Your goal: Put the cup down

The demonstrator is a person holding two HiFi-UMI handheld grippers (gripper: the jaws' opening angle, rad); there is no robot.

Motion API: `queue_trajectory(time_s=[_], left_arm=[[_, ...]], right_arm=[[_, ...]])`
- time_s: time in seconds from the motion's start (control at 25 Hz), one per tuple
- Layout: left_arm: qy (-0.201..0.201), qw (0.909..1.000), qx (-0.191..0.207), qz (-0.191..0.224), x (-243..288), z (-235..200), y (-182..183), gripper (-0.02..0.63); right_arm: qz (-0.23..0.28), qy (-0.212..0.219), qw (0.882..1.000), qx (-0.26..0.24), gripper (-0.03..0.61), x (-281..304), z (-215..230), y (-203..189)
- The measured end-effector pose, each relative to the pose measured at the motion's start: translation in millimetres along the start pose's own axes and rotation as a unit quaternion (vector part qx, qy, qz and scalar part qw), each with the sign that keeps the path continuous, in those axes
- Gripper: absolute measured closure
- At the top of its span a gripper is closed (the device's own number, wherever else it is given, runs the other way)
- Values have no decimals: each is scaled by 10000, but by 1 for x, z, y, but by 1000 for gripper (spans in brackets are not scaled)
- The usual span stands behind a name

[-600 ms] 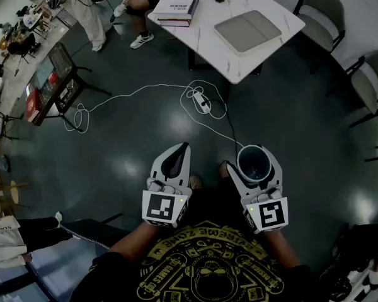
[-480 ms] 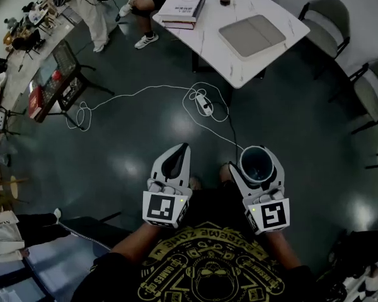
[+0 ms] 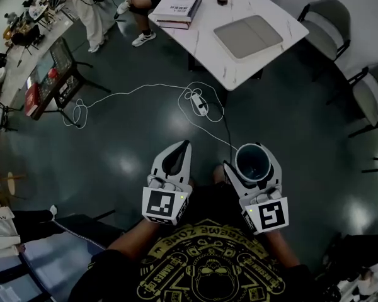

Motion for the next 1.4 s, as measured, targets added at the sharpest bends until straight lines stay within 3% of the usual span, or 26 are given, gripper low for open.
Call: queue_trajectory(time_s=[0.36,0.76,1.2,1.4], left_arm=[[-133,9994,292,-90,26,18,11,612],[80,9992,354,-162,33,31,10,612],[585,9981,71,-195,13,9,-3,612],[507,9986,-29,-163,22,-10,-5,612]], right_arm=[[77,44,9998,-174,215,1,31,-5],[137,108,9998,23,215,3,53,-2],[135,313,9994,72,215,25,54,-1],[92,184,9998,35,215,44,49,-1]])
Point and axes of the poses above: the fingertips, and each gripper's own axes: x forward along the fingers, z to its right, y out of its top, the point moved 6 cm from there along -x, backward along the fingers
